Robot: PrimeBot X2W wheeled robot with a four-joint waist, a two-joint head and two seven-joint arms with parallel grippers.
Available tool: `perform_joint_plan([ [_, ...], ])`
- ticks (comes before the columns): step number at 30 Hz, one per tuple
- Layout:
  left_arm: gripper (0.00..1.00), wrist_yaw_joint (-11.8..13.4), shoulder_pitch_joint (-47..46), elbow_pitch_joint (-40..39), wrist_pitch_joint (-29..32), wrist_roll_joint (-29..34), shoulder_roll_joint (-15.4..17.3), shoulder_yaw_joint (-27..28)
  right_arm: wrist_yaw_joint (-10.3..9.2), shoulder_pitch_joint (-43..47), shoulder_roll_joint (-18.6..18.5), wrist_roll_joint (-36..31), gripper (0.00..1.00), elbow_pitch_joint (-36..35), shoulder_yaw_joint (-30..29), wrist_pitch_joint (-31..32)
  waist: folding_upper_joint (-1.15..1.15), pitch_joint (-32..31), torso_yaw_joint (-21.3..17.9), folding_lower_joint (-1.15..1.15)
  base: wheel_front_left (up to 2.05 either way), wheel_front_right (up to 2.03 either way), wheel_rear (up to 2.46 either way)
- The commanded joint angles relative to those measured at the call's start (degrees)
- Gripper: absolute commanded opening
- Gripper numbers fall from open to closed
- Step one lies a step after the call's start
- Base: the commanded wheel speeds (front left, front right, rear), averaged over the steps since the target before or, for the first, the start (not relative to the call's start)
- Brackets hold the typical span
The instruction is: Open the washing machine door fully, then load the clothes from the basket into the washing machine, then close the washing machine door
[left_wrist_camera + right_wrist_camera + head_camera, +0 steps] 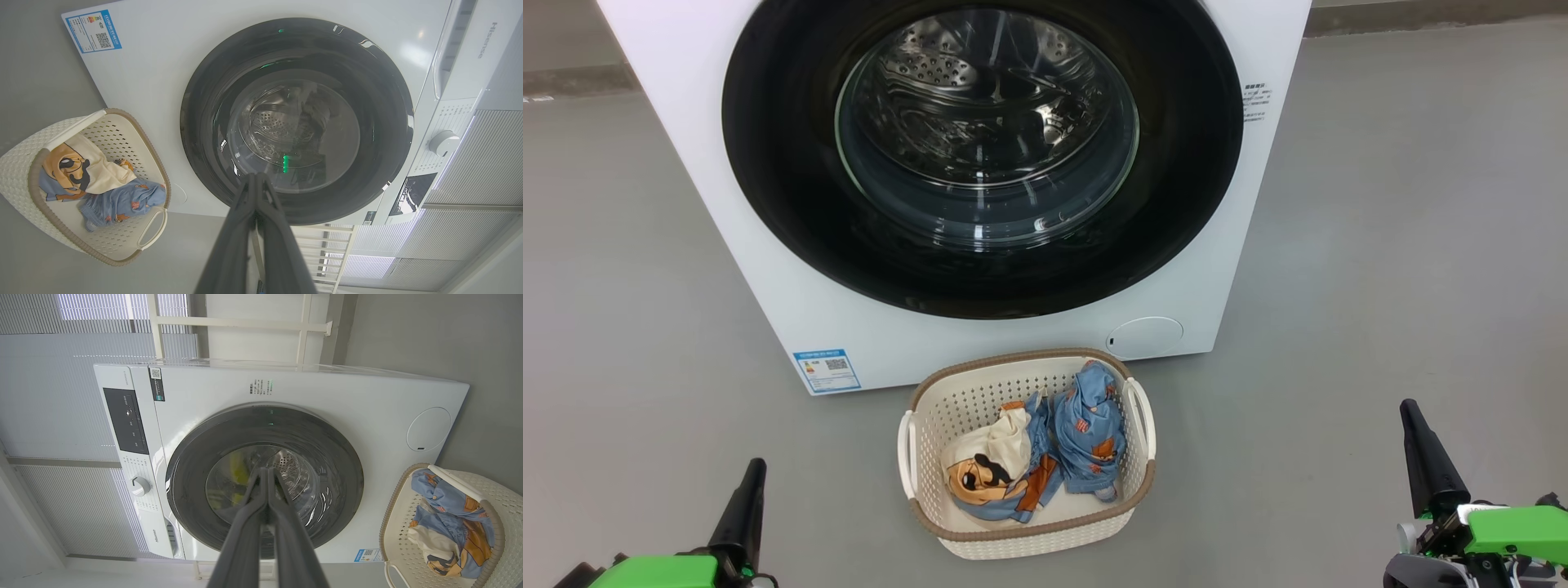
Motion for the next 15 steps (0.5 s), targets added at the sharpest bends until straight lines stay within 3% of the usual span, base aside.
perform_joint_plan([
  [1, 0.0, 0.01, -2.41, -1.54, 0.49, 0.59, 0.84, 2.12, 0.07, -2.3, -0.48, -0.06, 0.0, -1.7, 1.09, 0.26, 0.0, 0.0, 0.0, 0.0, 0.0, 0.0, 0.0],
  [15, 0.0, 0.03, -2.41, -1.53, 0.64, 0.75, 0.7, 2.31, 0.07, -2.3, -0.46, -0.08, 0.0, -1.7, 1.07, 0.28, 0.0, 0.0, 0.0, 0.0, 0.0, 0.0, 0.0],
])
